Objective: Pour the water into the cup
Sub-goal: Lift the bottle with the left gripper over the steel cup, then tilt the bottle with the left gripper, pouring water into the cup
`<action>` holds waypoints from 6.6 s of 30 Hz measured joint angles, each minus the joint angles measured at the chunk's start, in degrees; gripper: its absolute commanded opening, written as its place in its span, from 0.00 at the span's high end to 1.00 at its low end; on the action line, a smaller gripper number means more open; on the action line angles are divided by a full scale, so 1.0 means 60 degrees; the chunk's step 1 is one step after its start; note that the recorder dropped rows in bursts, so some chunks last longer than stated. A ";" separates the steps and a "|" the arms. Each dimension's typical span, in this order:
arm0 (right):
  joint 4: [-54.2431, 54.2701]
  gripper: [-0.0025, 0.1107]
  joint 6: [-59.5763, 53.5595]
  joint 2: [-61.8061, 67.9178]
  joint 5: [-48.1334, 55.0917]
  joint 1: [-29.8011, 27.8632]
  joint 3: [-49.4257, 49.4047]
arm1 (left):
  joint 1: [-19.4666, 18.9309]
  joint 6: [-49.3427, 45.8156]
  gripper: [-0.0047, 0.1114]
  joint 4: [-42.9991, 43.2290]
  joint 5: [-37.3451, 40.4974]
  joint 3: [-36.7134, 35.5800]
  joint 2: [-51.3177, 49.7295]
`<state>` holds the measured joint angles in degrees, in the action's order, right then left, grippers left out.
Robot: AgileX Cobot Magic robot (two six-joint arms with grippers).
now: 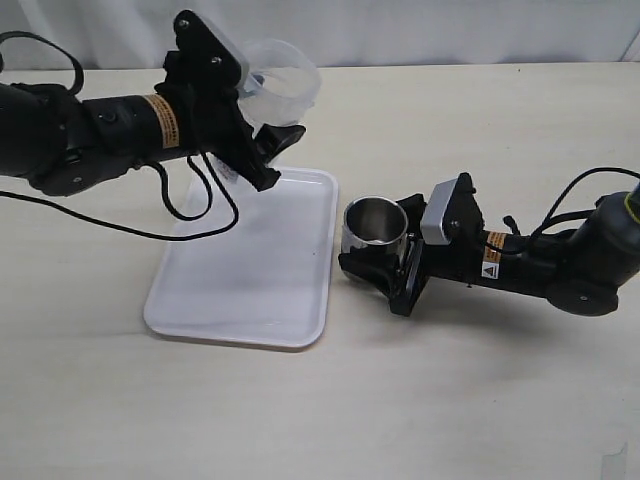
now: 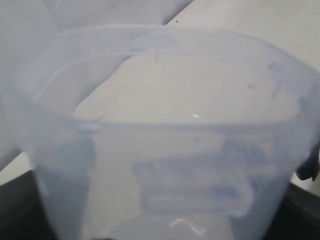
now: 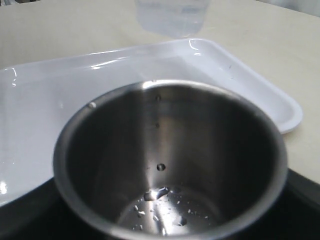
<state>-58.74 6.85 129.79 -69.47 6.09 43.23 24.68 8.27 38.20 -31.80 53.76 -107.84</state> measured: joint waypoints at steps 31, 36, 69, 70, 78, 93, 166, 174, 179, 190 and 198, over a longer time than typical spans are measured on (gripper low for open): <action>0.0000 0.94 0.0000 0.0000 0.0000 0.0000 0.0000 | 0.1470 -0.2468 0.96 0.0124 0.1434 0.0317 -0.0209; 0.0000 0.94 0.0000 0.0000 0.0000 0.0000 0.0000 | 0.1465 -0.2923 0.96 0.0105 0.1434 0.0317 -0.0652; 0.0000 0.94 0.0000 0.0000 0.0000 0.0000 0.0000 | 0.2099 -0.6055 0.96 0.0503 0.3208 0.1319 -0.0852; 0.0000 0.94 0.0000 0.0000 0.0000 0.0000 0.0000 | 0.2099 -0.6207 0.96 0.0519 0.3208 0.1319 -0.0852; 0.0000 0.94 0.0000 0.0000 0.0000 0.0000 0.0000 | 0.2099 -0.6916 0.96 0.0519 0.3288 0.1427 -0.0865; 0.0000 0.94 0.0000 0.0000 0.0000 0.0000 0.0000 | 0.2099 -0.7908 0.96 0.0519 0.3645 0.1732 -0.0865; -0.0469 0.94 0.0000 0.0000 -0.0035 0.0000 0.0000 | 0.2099 -1.1968 0.96 0.0539 0.2637 0.1732 -0.0865; -0.0469 0.94 0.0000 0.0000 -0.0035 0.0000 0.0000 | 0.2099 -1.2845 0.96 0.0539 0.2600 0.1732 -0.0865; -0.0469 0.94 0.0000 0.0000 -0.0035 0.0000 0.0000 | 0.2099 -1.3321 0.96 0.0539 0.2463 0.1732 -0.0865; -0.0469 0.94 0.0000 0.0000 -0.0035 0.0000 0.0000 | 0.2099 -1.4442 0.96 0.0539 0.2027 0.1732 -0.0865; -0.0469 0.94 0.0000 0.0000 -0.0035 0.0000 0.0000 | 0.2099 -1.4888 0.96 0.0539 0.1901 0.1732 -0.0865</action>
<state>-61.56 6.85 129.79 -69.68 6.09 43.23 37.28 -81.05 41.43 -20.39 64.15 -113.03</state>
